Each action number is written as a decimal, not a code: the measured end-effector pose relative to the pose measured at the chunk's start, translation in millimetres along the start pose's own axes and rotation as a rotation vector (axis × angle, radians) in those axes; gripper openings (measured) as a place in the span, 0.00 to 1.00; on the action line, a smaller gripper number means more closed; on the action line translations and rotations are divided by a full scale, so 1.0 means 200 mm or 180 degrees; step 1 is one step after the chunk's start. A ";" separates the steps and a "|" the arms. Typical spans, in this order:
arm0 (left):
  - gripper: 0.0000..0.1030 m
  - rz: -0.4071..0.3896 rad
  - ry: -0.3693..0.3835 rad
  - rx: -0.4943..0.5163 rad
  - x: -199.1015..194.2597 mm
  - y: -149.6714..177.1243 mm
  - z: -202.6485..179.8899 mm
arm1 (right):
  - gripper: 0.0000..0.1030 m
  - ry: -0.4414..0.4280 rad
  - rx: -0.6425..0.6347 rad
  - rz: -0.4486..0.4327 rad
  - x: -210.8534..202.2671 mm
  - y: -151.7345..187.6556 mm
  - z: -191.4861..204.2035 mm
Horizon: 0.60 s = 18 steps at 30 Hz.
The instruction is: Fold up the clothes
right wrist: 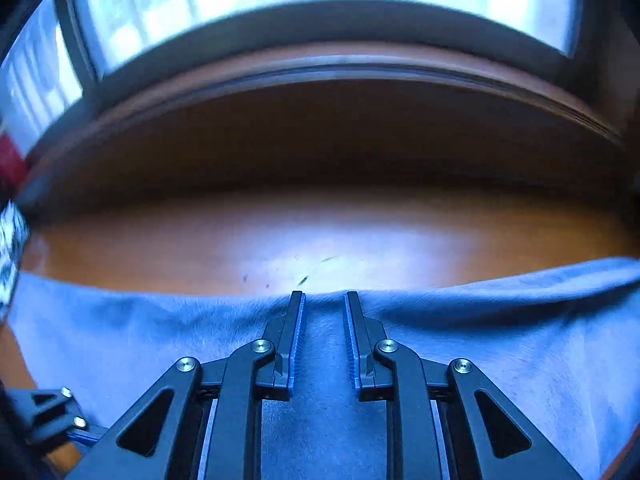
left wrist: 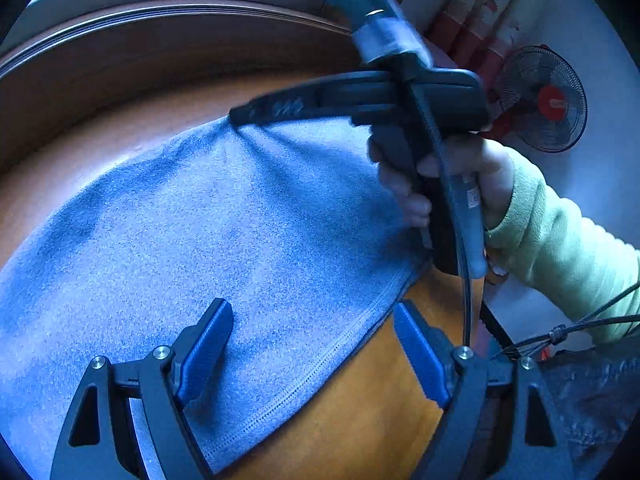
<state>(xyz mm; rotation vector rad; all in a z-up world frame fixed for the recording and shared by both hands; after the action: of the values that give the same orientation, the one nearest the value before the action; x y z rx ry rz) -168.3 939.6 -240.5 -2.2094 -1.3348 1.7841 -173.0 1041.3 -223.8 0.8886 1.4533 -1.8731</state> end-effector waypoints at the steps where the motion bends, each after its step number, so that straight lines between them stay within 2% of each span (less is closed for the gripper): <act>1: 0.80 0.0006 0.0020 -0.0039 0.00 -0.01 0.01 | 0.20 0.0014 0.0041 -0.0028 -0.06 0.01 -0.02; 5: 0.80 -0.0045 -0.0067 -0.0122 -0.02 -0.05 0.02 | 0.30 0.0104 0.0088 -0.0082 -0.26 0.07 -0.12; 11: 0.80 -0.0203 -0.0210 -0.0110 -0.01 -0.22 0.00 | 0.31 0.0358 0.0223 -0.0001 -0.47 0.12 -0.43; 15: 0.80 -0.0229 -0.0408 0.0010 0.11 -0.36 -0.04 | 0.31 0.0222 0.0291 0.0175 -0.46 0.09 -0.63; 18: 0.80 -0.0231 -0.0611 0.0026 0.21 -0.43 -0.09 | 0.31 0.0114 0.0161 0.0310 -0.36 0.05 -0.72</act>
<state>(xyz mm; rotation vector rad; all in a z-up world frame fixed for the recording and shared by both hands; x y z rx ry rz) -204.5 1028.8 -226.3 -2.0005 -1.4167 2.0137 -101.1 1182.6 -197.5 1.0037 1.3641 -1.8377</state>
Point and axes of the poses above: each gripper's, at about its wrist camera, not at the fingertips, and x roughly the way its jaws point, z to its left, y to its underside, the point moved 3 cm from there along x, roughly the way its jaws point, and after that the axes turned 5 degrees about -y, right-handed, at the moved point
